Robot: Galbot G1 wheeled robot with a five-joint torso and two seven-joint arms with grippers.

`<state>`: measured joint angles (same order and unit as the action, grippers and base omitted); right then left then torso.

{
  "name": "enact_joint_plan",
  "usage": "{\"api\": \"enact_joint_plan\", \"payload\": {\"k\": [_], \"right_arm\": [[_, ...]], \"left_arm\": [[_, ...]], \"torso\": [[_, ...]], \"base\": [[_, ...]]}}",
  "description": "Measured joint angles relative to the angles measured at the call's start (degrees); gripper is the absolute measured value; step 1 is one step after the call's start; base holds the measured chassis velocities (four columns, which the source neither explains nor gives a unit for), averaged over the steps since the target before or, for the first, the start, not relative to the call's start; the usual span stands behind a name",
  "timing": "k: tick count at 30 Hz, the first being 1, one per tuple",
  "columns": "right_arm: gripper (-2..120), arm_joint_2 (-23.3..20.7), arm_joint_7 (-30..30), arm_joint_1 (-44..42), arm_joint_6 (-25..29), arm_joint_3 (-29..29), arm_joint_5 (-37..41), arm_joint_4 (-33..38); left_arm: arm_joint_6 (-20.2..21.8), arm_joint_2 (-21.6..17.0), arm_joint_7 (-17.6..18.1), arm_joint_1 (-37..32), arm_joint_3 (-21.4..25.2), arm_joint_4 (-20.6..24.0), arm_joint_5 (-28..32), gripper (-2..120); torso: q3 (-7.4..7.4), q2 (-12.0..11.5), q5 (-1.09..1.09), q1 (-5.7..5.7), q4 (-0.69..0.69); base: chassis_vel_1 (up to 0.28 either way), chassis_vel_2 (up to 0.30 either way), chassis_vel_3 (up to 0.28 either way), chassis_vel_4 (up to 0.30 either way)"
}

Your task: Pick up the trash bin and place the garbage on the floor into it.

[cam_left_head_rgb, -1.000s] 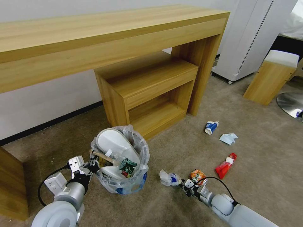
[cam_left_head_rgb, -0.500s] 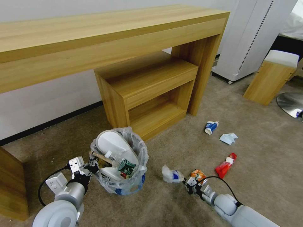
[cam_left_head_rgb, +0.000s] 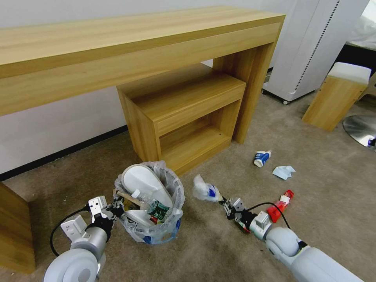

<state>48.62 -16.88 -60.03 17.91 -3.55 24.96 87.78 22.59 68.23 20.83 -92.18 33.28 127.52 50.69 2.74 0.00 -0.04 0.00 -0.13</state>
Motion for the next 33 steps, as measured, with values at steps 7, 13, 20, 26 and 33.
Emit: {"api": "enact_joint_plan", "payload": {"k": [7, 13, 20, 26, 33], "right_arm": [[0, -1.5, -4.9, 0.8, 2.5, 1.1, 2.2, 4.5], [0, -4.1, -6.8, 2.7, 2.1, 0.4, 3.9, 11.3], [0, -5.8, -5.9, 6.7, -0.2, -3.9, 5.6, 17.8], [0, -5.7, -4.3, 12.8, -2.8, -10.4, 7.4, 20.4], [0, -5.8, -1.6, 22.5, -6.4, -19.5, 9.1, 21.8]], "left_arm": [[0.2, -0.5, -0.1, -0.1, -0.9, -0.8, -0.5, 2], [0.4, -0.8, -0.3, 0.1, -2.1, -1.8, -1.4, 2], [0.6, -1.0, -0.4, 0.4, -3.1, -2.5, -2.1, 2], [0.7, -0.6, -0.4, 0.7, -3.5, -2.8, -2.6, 2], [0.7, -0.5, -0.5, 0.9, -3.5, -3.0, -2.6, 2]], "torso": [[0.0, 0.0, 0.0, 0.0, 0.0], [0.0, 0.0, -0.01, 0.0, 0.0], [0.0, 0.0, -0.01, 0.0, 0.0], [0.0, 0.0, 0.0, 0.0, 0.0], [0.0, 0.0, -0.01, 0.0, 0.01]], "base": [[0.0, 0.0, 0.0, 0.0], [0.0, 0.0, 0.0, 0.0], [0.0, 0.0, 0.0, 0.0], [0.0, 0.0, 0.0, 0.0], [0.0, 0.0, 0.0, 0.0]]}}
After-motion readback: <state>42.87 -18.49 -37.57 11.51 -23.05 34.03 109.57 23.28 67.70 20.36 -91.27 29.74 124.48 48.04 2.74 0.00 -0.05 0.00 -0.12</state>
